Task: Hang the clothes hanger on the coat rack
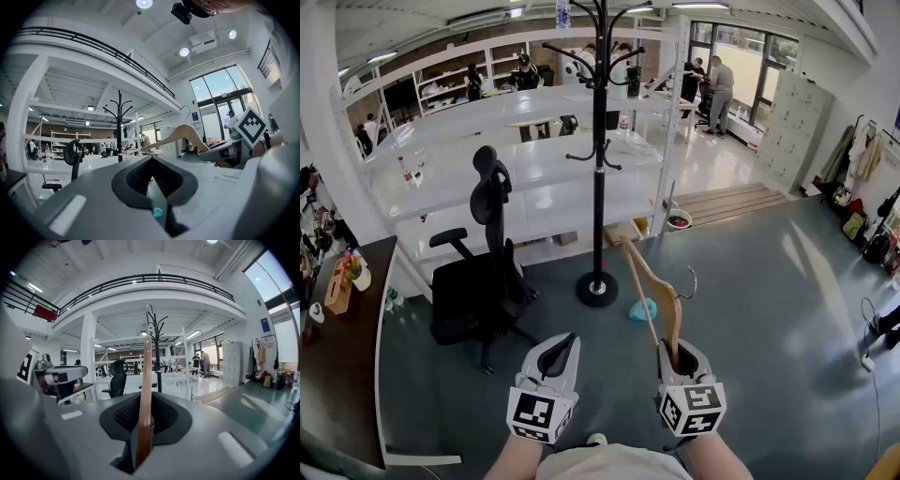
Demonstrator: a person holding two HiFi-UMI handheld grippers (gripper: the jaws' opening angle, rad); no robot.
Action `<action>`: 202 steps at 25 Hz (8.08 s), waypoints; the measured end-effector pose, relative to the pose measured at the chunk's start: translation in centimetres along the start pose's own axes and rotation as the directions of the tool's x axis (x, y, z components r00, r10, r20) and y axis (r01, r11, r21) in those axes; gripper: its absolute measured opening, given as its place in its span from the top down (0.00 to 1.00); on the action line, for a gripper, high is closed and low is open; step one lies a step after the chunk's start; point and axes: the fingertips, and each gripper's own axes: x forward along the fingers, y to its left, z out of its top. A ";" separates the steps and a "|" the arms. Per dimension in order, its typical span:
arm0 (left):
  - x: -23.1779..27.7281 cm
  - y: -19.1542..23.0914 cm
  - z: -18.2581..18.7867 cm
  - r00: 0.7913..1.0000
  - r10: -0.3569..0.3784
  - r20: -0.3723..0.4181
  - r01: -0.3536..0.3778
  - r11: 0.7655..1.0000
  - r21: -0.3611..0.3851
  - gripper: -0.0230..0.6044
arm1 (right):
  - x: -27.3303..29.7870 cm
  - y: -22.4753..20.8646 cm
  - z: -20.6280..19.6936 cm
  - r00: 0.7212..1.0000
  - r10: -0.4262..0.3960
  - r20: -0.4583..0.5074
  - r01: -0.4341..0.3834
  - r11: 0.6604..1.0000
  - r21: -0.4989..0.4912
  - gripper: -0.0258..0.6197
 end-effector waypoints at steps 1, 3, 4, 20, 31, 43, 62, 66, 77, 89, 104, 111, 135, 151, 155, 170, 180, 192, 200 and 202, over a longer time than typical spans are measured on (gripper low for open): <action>0.1 0.1 -0.1 1.000 0.000 -0.001 0.000 1.000 0.001 0.96 | 0.2 0.0 0.0 1.000 0.002 0.000 -0.002 1.000 0.001 0.84; 0.4 0.3 -0.3 1.000 -0.002 -0.004 0.002 1.000 0.001 0.96 | 0.5 0.0 -0.1 1.000 0.004 -0.001 -0.004 1.000 0.005 0.84; 0.5 0.3 -0.3 1.000 -0.003 -0.005 0.003 1.000 0.000 0.96 | 0.6 -0.1 -0.2 1.000 0.003 -0.002 -0.003 1.000 0.009 0.84; 1.3 3.8 -2.0 1.000 0.017 -0.025 -0.018 0.999 -0.049 0.96 | 3.1 -0.5 -0.2 1.000 -0.017 -0.019 0.019 0.997 0.074 0.84; 1.1 8.5 -3.0 0.999 0.035 -0.035 -0.037 0.998 -0.055 0.96 | 5.3 -0.5 1.0 0.997 -0.078 -0.006 0.078 0.995 0.059 0.85; 5.8 11.6 -5.3 0.996 0.045 -0.078 -0.051 0.997 -0.065 0.96 | 11.6 -2.7 0.7 0.997 -0.061 -0.042 0.064 0.995 0.073 0.85; 26.4 20.7 -5.9 0.992 0.086 -0.088 -0.092 0.994 -0.067 0.96 | 31.0 -15.4 5.8 0.995 -0.088 -0.036 0.091 0.990 0.111 0.85; 28.5 21.7 -6.2 0.991 0.095 -0.095 -0.101 0.993 -0.060 0.96 | 33.7 -16.8 6.7 0.996 -0.086 -0.022 0.088 0.990 0.112 0.85; 35.7 25.5 -6.0 0.992 0.078 -0.096 -0.081 0.996 -0.031 0.96 | 40.6 -19.1 9.7 0.997 -0.071 -0.003 0.071 0.992 0.108 0.85; 44.5 31.0 -4.1 0.999 0.024 -0.028 -0.025 1.000 -0.016 0.96 | 49.8 -20.5 16.5 0.996 -0.073 0.045 0.071 0.997 0.043 0.84; 50.6 36.1 -3.8 0.999 -0.040 -0.014 0.039 0.999 -0.008 0.96 | 61.4 -20.3 26.9 0.996 -0.064 0.069 0.072 0.990 -0.122 0.84; 52.0 37.0 -3.9 0.998 -0.057 -0.022 0.057 0.998 0.002 0.96 | 65.8 -19.4 28.2 0.999 -0.031 0.018 0.033 0.993 -0.116 0.84; 52.5 36.9 -7.3 0.994 -0.070 -0.079 0.067 0.997 -0.036 0.96 | 70.4 -17.6 25.4 0.999 0.021 -0.044 -0.025 0.995 -0.093 0.84; 50.3 35.5 -5.5 0.998 -0.037 -0.052 0.036 0.999 -0.025 0.96 | 66.1 -16.8 27.8 0.986 0.114 0.121 -0.109 0.993 -0.043 0.51; 49.4 34.2 -4.8 0.998 -0.043 -0.039 0.042 0.999 -0.018 0.96 | 61.8 -16.5 29.8 0.962 0.087 0.258 -0.072 0.995 -0.069 0.49; 45.0 26.6 -2.3 0.999 -0.053 -0.004 0.053 0.999 -0.003 0.96 | 48.2 -13.8 22.2 0.957 0.105 0.272 -0.076 0.991 -0.113 0.74; 39.8 20.8 -3.5 0.999 -0.039 -0.033 0.039 0.999 -0.014 0.96 | 42.0 -14.3 13.5 0.981 0.087 0.175 -0.081 0.996 -0.042 0.92; 33.2 18.0 -5.1 0.998 -0.002 -0.068 0.001 1.000 -0.017 0.96 | 35.8 -13.9 9.8 0.985 0.046 0.166 -0.062 0.994 0.089 0.92; 25.9 16.6 -4.3 0.999 0.025 -0.046 -0.026 0.999 -0.028 0.96 | 29.8 -10.9 8.5 0.986 0.012 0.165 -0.028 0.995 0.097 0.92; 23.3 15.7 -4.1 0.999 0.026 -0.046 -0.027 0.999 -0.031 0.96 | 27.7 -9.8 7.9 0.987 0.006 0.158 -0.021 0.996 0.092 0.92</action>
